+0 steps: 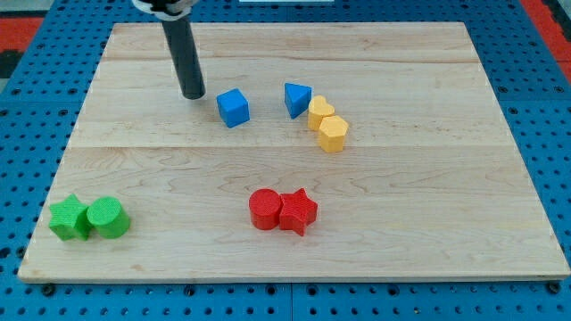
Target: Slide the red star below blue cube
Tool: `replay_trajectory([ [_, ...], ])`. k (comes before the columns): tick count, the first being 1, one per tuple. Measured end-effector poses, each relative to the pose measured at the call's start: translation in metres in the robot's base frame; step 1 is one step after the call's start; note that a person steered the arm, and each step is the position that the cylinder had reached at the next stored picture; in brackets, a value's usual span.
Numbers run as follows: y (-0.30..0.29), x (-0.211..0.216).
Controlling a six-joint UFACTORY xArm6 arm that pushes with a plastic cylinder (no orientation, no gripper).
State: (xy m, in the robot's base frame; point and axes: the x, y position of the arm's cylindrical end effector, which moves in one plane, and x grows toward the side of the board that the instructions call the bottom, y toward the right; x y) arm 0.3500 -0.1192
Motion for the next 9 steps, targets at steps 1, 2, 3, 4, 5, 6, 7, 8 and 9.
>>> replay_trajectory([
  [1, 0.023, 0.023],
  [2, 0.032, 0.042],
  [3, 0.014, 0.043],
  [4, -0.006, 0.054],
  [5, -0.006, 0.056],
  [6, 0.0, 0.049],
  [7, 0.001, 0.042],
  [8, 0.001, 0.042],
  [9, 0.002, 0.043],
])
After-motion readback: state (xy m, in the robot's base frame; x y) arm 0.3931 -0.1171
